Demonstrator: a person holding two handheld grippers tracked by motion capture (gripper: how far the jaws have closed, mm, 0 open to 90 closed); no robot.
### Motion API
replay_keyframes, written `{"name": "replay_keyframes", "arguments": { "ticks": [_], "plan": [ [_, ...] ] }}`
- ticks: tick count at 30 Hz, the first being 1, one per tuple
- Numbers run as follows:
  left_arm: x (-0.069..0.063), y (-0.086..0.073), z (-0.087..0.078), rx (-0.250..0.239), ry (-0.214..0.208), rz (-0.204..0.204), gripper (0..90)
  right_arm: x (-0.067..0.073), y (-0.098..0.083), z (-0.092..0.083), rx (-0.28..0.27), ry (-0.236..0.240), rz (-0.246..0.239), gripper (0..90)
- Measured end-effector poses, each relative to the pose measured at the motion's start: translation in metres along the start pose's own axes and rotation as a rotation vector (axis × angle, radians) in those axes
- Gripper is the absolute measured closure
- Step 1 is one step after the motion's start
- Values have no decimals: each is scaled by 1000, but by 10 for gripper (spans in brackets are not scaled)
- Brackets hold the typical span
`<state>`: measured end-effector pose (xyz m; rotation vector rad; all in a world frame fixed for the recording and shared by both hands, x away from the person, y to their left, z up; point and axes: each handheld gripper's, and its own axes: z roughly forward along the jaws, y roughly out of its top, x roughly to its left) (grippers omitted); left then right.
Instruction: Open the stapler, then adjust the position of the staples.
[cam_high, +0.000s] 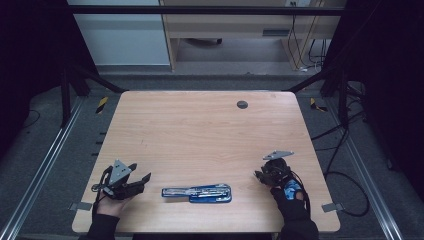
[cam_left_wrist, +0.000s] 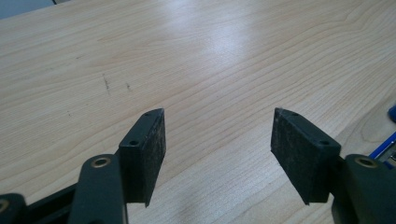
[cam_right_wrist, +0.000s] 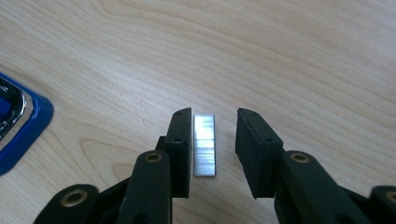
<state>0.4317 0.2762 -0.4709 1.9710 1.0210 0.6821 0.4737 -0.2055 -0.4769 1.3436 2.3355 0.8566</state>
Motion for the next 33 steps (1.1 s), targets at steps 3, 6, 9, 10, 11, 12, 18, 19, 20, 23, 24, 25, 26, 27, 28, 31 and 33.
{"name": "replay_keyframes", "arguments": {
  "ticks": [3,6,9,10,11,12,18,19,20,23,24,25,26,27,28,31,33],
  "plan": [
    [1,0,0,0,-1,-4,352,0,-1,0,20,-5,5,671],
    [1,-1,1,1,-5,-10,351,0,0,-1,20,0,28,687],
    [2,-1,1,3,-5,-8,351,0,1,0,27,-8,26,693],
    [2,-1,1,4,-4,-7,351,0,2,0,29,-10,25,694],
    [2,-1,1,4,-3,-6,351,1,2,1,32,-15,24,694],
    [2,-1,1,4,-2,-4,351,1,2,1,31,-16,27,694],
    [1,-1,2,9,0,5,351,-1,3,0,36,-19,31,697],
    [1,-1,2,10,-1,4,351,-1,4,1,36,-18,37,698],
    [1,-1,2,11,-1,4,351,-1,4,1,39,-17,36,699],
    [0,0,2,9,-1,9,351,0,4,2,42,-15,31,702],
    [0,0,3,10,-1,8,350,0,5,3,46,-8,30,703],
    [0,-1,3,13,-1,7,350,0,5,3,49,-8,27,706],
    [1,-1,3,15,-1,8,350,0,5,4,48,-9,23,710],
    [1,-1,3,15,-1,8,350,0,5,5,51,-5,25,713],
    [1,-1,3,14,-2,8,350,1,5,5,56,0,25,718],
    [1,-1,2,13,-1,8,350,2,6,7,65,8,26,723],
    [0,-1,3,14,0,8,350,2,6,8,69,8,18,728]
  ]
}}
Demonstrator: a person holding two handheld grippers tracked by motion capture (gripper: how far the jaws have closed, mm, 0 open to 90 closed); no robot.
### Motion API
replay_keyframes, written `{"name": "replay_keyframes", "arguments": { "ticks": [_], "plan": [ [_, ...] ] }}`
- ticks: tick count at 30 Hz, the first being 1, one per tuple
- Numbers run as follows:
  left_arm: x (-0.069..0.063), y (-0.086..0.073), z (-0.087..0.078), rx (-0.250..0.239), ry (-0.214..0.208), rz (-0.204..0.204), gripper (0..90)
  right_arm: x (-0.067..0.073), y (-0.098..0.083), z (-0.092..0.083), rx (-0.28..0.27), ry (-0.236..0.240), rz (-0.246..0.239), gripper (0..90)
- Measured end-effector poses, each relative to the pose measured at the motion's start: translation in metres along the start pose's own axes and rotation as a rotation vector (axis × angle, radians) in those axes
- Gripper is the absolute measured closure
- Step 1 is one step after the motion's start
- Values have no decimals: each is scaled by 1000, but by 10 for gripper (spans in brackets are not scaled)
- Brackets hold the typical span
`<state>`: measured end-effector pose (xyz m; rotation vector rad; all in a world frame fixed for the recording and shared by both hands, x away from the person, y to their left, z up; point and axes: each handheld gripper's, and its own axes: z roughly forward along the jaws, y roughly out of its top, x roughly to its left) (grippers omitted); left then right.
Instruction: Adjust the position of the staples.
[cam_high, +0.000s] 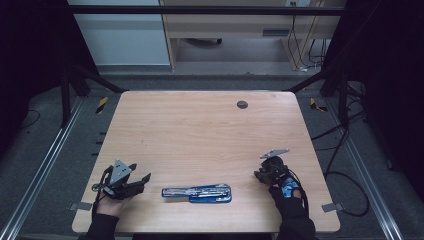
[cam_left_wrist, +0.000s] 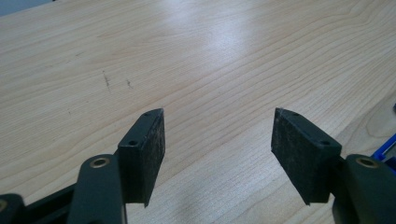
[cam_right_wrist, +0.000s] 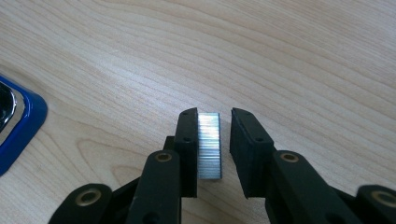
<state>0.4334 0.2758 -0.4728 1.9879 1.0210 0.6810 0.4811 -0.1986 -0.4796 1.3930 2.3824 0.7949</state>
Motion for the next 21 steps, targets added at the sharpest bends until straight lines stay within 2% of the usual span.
{"name": "replay_keyframes", "arguments": {
  "ticks": [12,21],
  "plan": [
    [-1,1,1,11,1,14,350,1,1,2,38,13,-1,773],
    [-1,1,1,10,1,14,349,-1,2,-4,14,31,-14,776]
  ]
}}
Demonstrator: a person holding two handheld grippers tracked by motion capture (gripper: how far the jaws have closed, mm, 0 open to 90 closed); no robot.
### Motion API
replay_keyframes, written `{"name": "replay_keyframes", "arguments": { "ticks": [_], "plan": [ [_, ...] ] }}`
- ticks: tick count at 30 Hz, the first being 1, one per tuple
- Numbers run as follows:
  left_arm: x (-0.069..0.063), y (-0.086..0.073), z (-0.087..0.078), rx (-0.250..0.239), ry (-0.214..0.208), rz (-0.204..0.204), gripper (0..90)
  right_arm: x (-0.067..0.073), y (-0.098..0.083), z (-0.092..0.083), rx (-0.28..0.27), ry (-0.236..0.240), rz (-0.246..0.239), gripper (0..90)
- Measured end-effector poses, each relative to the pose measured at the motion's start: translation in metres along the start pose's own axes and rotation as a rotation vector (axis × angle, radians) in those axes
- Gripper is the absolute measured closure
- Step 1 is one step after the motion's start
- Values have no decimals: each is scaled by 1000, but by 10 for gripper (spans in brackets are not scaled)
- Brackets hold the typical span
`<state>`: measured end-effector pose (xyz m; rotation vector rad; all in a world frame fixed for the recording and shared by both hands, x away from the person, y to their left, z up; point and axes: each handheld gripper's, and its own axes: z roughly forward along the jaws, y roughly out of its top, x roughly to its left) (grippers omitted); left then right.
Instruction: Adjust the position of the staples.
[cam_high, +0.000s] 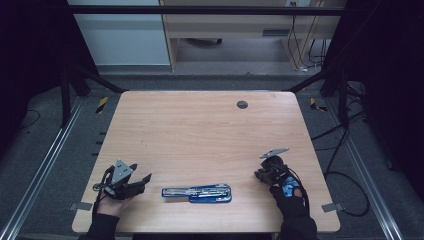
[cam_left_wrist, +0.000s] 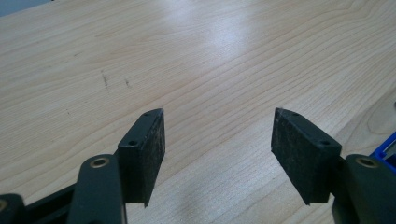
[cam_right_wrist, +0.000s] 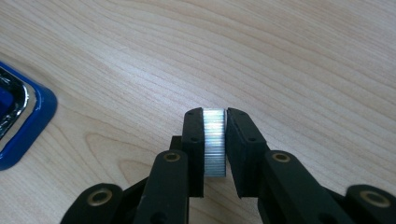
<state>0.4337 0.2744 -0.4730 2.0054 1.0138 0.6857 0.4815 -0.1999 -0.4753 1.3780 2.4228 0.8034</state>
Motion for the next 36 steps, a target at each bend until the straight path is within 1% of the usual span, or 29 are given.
{"name": "replay_keyframes", "arguments": {
  "ticks": [3,4,5,6,7,8,11,13,14,15,18,19,21,23,26,27,28,29,33,34,36],
  "plan": [
    [0,0,0,1,-1,0,350,0,0,-3,-11,9,-16,776],
    [0,0,0,1,0,2,350,1,1,-5,-12,17,-8,776],
    [0,0,0,2,0,2,349,1,1,-6,-17,21,-24,776],
    [0,0,0,1,0,2,350,1,1,-7,-25,27,-25,776],
    [0,0,0,2,0,1,350,1,2,-8,-31,31,-39,776],
    [0,0,0,3,-1,2,350,1,2,-10,-31,38,-37,776],
    [0,0,1,6,-1,1,349,3,3,-12,-43,52,-57,776],
    [0,0,1,8,-2,2,350,3,4,-14,-51,59,-81,776],
    [0,0,1,9,-3,2,350,4,5,-15,-51,65,-81,776],
    [0,0,1,10,-4,2,350,4,5,-15,-55,65,-101,776],
    [0,0,1,11,-4,2,350,5,7,-18,-60,67,-107,777],
    [0,0,1,11,-5,2,350,5,7,-19,-64,68,-116,776],
    [1,0,2,14,-6,2,349,4,8,-20,-77,88,-131,776],
    [1,0,2,14,-8,2,349,5,9,-23,-85,101,-134,776],
    [2,-1,2,12,-10,-6,349,5,12,-27,-105,124,-159,776],
    [2,-1,2,12,-10,-7,348,6,13,-28,-110,124,-161,776],
    [2,-1,2,14,-11,-9,348,6,14,-29,-112,123,-173,776],
    [3,-1,3,15,-10,-12,348,7,15,-30,-116,132,-178,776],
    [3,-1,3,22,-11,-3,348,9,18,-34,-127,155,-211,776],
    [3,-1,3,22,-10,-3,348,9,19,-35,-132,153,-224,777],
    [3,-1,4,24,-9,-3,348,10,20,-38,-135,158,-228,777]
  ]
}}
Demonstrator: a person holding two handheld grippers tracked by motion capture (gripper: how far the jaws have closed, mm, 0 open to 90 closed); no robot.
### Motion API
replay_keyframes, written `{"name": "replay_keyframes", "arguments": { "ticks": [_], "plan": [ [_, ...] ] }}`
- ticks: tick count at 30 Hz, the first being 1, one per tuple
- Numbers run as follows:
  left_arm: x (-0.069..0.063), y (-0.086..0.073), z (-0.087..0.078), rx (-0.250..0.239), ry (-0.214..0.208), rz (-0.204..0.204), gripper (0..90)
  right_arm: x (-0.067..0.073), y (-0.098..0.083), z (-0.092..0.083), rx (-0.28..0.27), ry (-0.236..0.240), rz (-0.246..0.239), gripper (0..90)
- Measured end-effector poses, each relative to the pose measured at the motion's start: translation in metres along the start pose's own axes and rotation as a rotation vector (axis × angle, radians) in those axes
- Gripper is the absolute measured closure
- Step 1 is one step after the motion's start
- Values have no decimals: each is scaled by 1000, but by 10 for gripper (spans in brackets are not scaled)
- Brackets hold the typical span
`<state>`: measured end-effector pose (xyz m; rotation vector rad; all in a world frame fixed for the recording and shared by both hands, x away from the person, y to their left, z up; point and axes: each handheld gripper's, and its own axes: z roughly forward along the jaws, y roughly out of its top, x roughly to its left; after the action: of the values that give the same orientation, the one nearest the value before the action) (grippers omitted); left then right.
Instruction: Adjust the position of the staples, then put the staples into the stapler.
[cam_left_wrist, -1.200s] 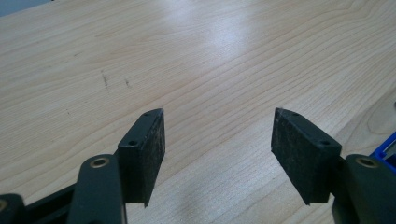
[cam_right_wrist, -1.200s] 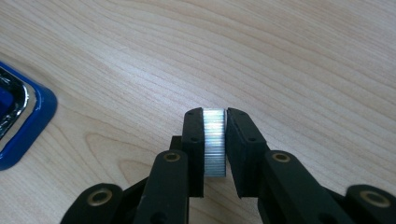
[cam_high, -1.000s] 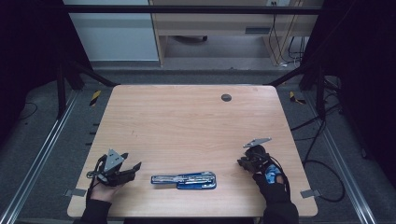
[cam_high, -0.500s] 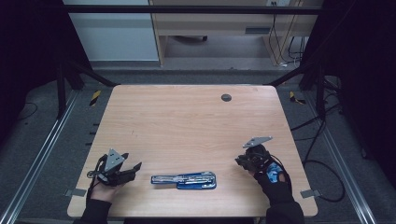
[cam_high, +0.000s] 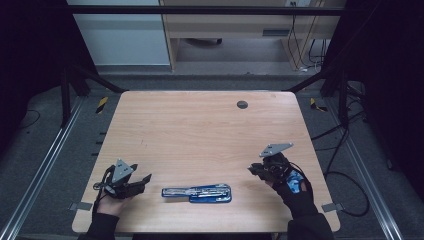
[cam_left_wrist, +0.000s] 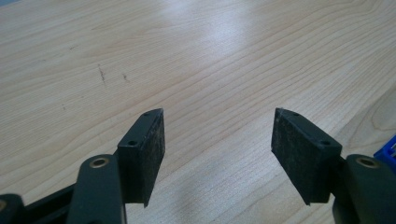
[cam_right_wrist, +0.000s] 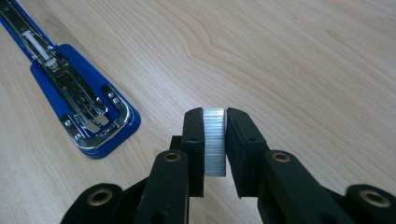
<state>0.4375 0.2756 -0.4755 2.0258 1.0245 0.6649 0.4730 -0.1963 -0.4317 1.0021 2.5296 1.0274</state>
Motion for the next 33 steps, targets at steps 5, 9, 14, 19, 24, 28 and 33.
{"name": "replay_keyframes", "arguments": {
  "ticks": [5,9,14,19,24,28,33],
  "plan": [
    [-1,0,1,3,0,-1,348,2,4,-5,-22,35,-38,777],
    [-1,0,2,7,-1,6,347,2,5,-5,-25,49,-44,777],
    [-1,1,4,10,-4,2,346,6,7,-5,-30,82,-62,777],
    [-1,1,3,10,-2,-2,345,10,11,-7,-52,105,-109,777],
    [-1,1,4,16,4,-1,344,14,16,-12,-70,153,-151,777],
    [-1,0,6,24,4,-4,343,16,20,-10,-68,183,-187,777],
    [-1,1,6,24,4,-3,343,17,24,-6,-60,225,-223,777]
  ]
}}
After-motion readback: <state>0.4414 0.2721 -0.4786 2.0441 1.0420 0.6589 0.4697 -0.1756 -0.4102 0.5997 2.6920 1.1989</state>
